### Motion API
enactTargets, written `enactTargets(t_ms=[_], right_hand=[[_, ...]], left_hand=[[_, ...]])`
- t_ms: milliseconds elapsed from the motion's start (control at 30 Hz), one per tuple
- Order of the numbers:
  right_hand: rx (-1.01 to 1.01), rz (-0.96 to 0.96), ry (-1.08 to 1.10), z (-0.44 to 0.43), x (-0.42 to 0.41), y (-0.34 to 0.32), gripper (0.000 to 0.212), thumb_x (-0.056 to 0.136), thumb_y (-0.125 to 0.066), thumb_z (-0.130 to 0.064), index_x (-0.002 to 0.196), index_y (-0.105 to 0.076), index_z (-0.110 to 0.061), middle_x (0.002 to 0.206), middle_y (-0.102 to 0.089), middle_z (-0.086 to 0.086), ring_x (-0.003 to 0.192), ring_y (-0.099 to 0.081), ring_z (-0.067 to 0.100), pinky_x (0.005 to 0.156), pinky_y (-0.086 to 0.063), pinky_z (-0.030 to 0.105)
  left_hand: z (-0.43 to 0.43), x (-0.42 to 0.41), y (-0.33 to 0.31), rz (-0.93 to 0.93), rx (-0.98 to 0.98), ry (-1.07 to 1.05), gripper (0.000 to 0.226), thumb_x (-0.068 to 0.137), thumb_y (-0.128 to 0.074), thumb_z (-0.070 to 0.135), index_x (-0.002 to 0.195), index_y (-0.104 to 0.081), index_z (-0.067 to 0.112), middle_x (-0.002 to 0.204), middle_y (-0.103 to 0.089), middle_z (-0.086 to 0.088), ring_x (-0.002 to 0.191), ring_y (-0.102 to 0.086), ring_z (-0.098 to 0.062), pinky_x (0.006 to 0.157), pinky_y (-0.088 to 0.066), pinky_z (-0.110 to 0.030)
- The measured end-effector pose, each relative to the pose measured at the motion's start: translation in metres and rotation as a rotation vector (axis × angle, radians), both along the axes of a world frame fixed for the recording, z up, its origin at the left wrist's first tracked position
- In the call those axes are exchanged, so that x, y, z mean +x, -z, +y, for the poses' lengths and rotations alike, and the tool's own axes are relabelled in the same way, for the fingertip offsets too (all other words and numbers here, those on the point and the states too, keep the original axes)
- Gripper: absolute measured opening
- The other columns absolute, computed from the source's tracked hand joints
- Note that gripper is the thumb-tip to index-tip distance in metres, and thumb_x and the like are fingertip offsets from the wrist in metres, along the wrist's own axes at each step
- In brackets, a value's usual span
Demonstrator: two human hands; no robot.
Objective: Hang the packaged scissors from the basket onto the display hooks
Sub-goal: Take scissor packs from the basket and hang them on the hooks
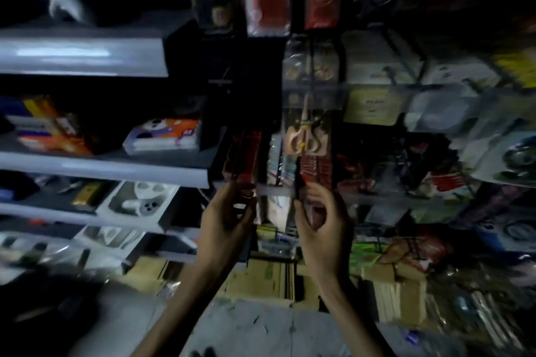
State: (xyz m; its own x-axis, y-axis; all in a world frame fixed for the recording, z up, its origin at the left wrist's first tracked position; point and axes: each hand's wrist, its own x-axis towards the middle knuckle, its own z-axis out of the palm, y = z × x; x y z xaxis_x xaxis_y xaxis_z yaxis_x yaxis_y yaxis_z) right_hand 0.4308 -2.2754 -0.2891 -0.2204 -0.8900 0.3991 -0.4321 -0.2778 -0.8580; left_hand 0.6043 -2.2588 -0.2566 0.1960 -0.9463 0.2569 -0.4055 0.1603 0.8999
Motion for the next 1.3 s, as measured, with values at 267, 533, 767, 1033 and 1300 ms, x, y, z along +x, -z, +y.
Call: enactTargets(t_ms=[267, 533, 767, 1033, 1300], right_hand=[[0.265, 0.117, -0.345, 0.063, 0.055, 0.056, 0.014, 0.099, -0.065, -0.034, 0.11, -0.069, -0.026, 0.1, -0.066, -0.015, 0.092, -0.062, -0.001, 0.076, -0.051, 0.019], [0.479, 0.275, -0.749, 0.132, 0.178, 0.078, 0.042, 0.103, -0.05, -0.043, 0.067, -0.059, -0.025, 0.065, -0.062, -0.01, 0.063, -0.06, 0.006, 0.054, -0.04, 0.02], [0.454, 0.509, -1.142, 0.214, 0.328, 0.084, 0.03, 0.104, -0.055, -0.029, 0.084, -0.077, -0.021, 0.105, -0.07, -0.019, 0.099, -0.063, -0.004, 0.081, -0.044, 0.009], [0.24, 0.73, -1.509, 0.341, 0.475, 0.108, 0.03, 0.098, -0.06, -0.019, 0.126, -0.07, -0.027, 0.124, -0.067, -0.014, 0.116, -0.061, 0.005, 0.093, -0.04, 0.012], [0.141, 0.781, -1.76, 0.447, 0.595, 0.108, 0.029, 0.097, -0.062, -0.025, 0.124, -0.067, -0.034, 0.124, -0.064, -0.02, 0.116, -0.058, -0.001, 0.09, -0.039, 0.014]], left_hand=[[0.114, 0.094, 0.066, -0.265, 0.202, -0.152, 0.02, 0.099, -0.068, 0.011, 0.097, -0.067, 0.031, 0.1, -0.07, 0.017, 0.088, -0.069, -0.007, 0.076, -0.058, -0.032], [0.251, 0.177, 0.091, -0.087, 0.364, -0.543, 0.033, 0.107, -0.054, 0.044, 0.084, -0.066, 0.023, 0.085, -0.069, 0.011, 0.081, -0.069, -0.009, 0.074, -0.055, -0.035], [0.4, 0.262, 0.109, -0.311, 0.42, -0.88, 0.03, 0.104, -0.045, 0.045, 0.09, -0.067, 0.029, 0.092, -0.067, 0.017, 0.082, -0.066, -0.011, 0.068, -0.053, -0.035], [0.563, 0.336, 0.139, -0.362, 0.606, -1.148, 0.038, 0.1, -0.04, 0.035, 0.118, -0.073, 0.026, 0.116, -0.072, 0.008, 0.103, -0.068, -0.02, 0.082, -0.055, -0.039], [0.682, 0.39, 0.156, -0.329, 0.713, -1.339, 0.036, 0.1, -0.043, 0.038, 0.124, -0.068, 0.027, 0.118, -0.068, 0.008, 0.1, -0.067, -0.02, 0.078, -0.055, -0.039]])
